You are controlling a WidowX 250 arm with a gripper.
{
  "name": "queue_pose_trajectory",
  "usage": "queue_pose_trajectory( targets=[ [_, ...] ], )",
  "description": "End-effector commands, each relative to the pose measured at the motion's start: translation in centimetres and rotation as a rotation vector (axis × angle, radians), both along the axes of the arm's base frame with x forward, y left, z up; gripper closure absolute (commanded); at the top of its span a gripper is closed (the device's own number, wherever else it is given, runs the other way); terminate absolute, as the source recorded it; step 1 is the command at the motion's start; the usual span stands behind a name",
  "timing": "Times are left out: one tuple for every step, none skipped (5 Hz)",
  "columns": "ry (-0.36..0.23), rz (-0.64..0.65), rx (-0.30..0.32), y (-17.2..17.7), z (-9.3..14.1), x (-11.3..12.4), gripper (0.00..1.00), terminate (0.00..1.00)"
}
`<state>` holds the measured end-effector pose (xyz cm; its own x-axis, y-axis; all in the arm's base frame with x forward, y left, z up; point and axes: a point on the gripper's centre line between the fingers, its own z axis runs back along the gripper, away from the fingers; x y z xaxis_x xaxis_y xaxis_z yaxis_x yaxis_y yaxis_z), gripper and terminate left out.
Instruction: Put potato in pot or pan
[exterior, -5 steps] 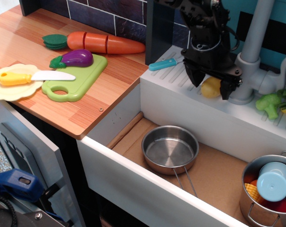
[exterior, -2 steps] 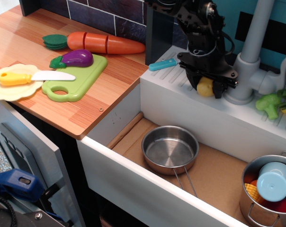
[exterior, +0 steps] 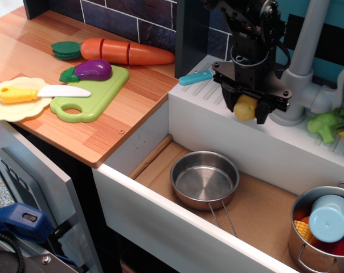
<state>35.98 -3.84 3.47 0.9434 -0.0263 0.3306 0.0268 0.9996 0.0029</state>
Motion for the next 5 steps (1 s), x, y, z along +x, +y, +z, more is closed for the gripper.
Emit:
queue_pose_trajectory(
  targets=[
    [-0.036,0.074,-0.005,0.3,2.2,-1.9,1.00,0.00],
    [0.001,0.100,-0.006,0.5,1.7,-3.1,0.00,0.00],
    [-0.008,0.088,-0.037,0.8,1.3,-3.7,0.00,0.00],
    [-0.008,0.088,-0.037,0.8,1.3,-3.7,0.00,0.00],
    [-0.008,0.088,-0.037,0.8,1.3,-3.7,0.00,1.00]
  ],
)
